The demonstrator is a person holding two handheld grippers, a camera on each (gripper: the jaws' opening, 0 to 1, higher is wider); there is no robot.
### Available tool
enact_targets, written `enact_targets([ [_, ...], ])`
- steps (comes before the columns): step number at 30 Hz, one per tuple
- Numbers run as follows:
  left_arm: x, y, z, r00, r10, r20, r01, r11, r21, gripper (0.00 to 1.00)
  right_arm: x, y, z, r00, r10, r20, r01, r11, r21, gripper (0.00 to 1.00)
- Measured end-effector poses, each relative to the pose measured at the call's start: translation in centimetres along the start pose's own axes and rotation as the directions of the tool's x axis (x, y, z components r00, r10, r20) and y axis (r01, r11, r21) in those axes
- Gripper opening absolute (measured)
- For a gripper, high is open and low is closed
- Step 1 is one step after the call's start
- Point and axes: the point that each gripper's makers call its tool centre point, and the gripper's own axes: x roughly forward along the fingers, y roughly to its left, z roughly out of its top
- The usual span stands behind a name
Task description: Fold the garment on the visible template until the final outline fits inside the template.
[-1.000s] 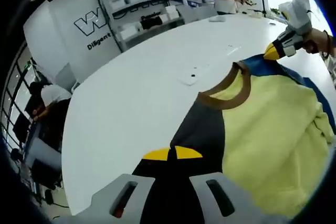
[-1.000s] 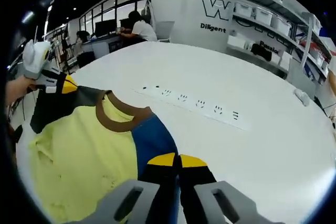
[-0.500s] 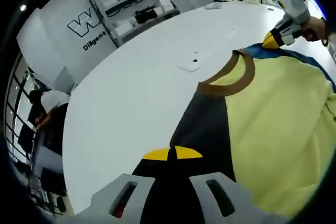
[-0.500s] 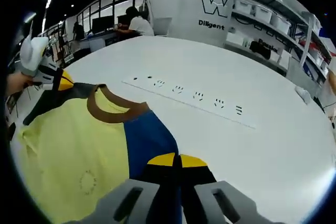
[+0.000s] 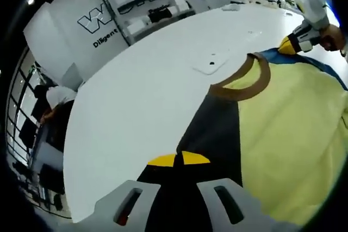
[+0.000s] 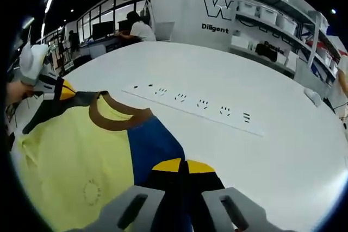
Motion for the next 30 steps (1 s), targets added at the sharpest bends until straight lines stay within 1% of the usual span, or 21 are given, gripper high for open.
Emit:
enact_targets([
  [3,-0.4,0.2,0.0,1.0,0.002,0.008,-0.002,1.0,0.003,0.03,-0.3,0.1,0.6,1.0,-0.001,0.023,0.001,1.0,-0.011,0.0],
  [4,-0.5,-0.3,0.7,0.998,-0.028,0.059,0.029,1.0,-0.011,0.06,-0.4,0.0,0.9,0.999,0.0,0.032,0.0,1.0,-0.011,0.0],
  [5,-0.7,-0.5,1.0,0.996,-0.042,0.083,0.044,0.999,-0.031,0.16,-0.5,0.0,1.2,0.999,0.0,0.04,0.0,1.0,-0.009,0.0],
  [6,-1.0,-0.7,1.2,0.993,-0.059,0.101,0.067,0.995,-0.077,0.22,-0.7,-0.2,1.5,0.999,-0.001,0.051,0.001,1.0,-0.002,0.0],
  [7,-1.3,-0.5,1.2,0.993,-0.063,0.095,0.071,0.994,-0.081,0.26,-0.9,-0.2,1.8,0.998,0.003,0.061,-0.004,1.0,0.016,0.03],
  [10,-2.4,-0.4,1.8,0.992,-0.064,0.11,0.073,0.994,-0.081,0.32,-1.4,0.1,2.2,0.998,0.009,0.068,-0.014,0.998,0.061,0.17],
  [11,-2.7,-0.5,2.1,0.99,-0.064,0.122,0.075,0.993,-0.088,0.36,-1.6,0.0,2.2,0.998,0.002,0.065,-0.007,0.998,0.07,0.25],
  [12,-3.0,-0.6,2.4,0.988,-0.073,0.136,0.086,0.992,-0.094,0.39,-1.9,0.2,2.4,0.998,0.006,0.065,-0.011,0.997,0.078,0.31],
  [14,-3.9,-0.9,3.4,0.98,-0.088,0.179,0.109,0.988,-0.111,0.46,-2.3,0.8,2.6,0.997,0.035,0.069,-0.044,0.991,0.129,0.43],
  [16,-4.4,-0.9,3.8,0.978,-0.08,0.193,0.103,0.988,-0.113,0.55,-2.6,1.0,2.6,0.997,0.042,0.065,-0.051,0.989,0.14,0.49],
  [17,-4.7,-0.9,4.1,0.977,-0.071,0.2,0.092,0.991,-0.1,0.61,-2.9,1.3,2.6,0.997,0.042,0.062,-0.05,0.989,0.136,0.53],
  [19,-5.2,-1.1,4.4,0.975,-0.076,0.207,0.099,0.989,-0.107,0.67,-3.3,1.8,2.5,0.997,0.055,0.052,-0.062,0.989,0.133,0.57],
  [21,-5.7,-1.5,4.6,0.973,-0.086,0.213,0.113,0.987,-0.118,0.73,-3.8,2.2,2.5,0.997,0.071,0.042,-0.077,0.986,0.146,0.65],
  [23,-6.0,-1.8,4.8,0.973,-0.087,0.213,0.112,0.988,-0.107,0.8,-4.2,2.7,2.5,0.996,0.085,0.041,-0.09,0.984,0.154,0.73],
  [24,-6.4,-2.1,4.9,0.972,-0.094,0.216,0.119,0.987,-0.104,0.82,-4.7,2.9,2.3,0.996,0.085,0.025,-0.088,0.982,0.167,0.76],
  [25,-6.7,-2.4,5.1,0.968,-0.106,0.227,0.136,0.983,-0.123,0.84,-4.9,3.0,2.2,0.996,0.083,0.022,-0.086,0.982,0.17,0.78],
  [26,-7.3,-2.8,5.7,0.96,-0.112,0.256,0.153,0.977,-0.148,0.87,-5.2,3.1,2.2,0.997,0.078,0.02,-0.08,0.982,0.173,0.81],
  [27,-7.6,-2.9,5.8,0.959,-0.111,0.262,0.155,0.976,-0.152,0.9,-5.4,3.2,2.1,0.997,0.073,0.021,-0.076,0.982,0.173,0.84],
  [28,-8.0,-3.1,6.2,0.951,-0.108,0.29,0.16,0.973,-0.164,0.93,-5.8,3.4,2.0,0.997,0.069,0.027,-0.073,0.982,0.173,0.88],
  [29,-8.4,-3.3,6.1,0.951,-0.114,0.286,0.168,0.971,-0.172,0.97,-6.1,3.5,1.9,0.997,0.067,0.034,-0.072,0.98,0.187,0.93],
  [30,-8.5,-3.5,6.0,0.953,-0.117,0.281,0.173,0.968,-0.183,0.98,-6.3,3.7,1.9,0.997,0.072,0.041,-0.079,0.976,0.202,0.95],
])
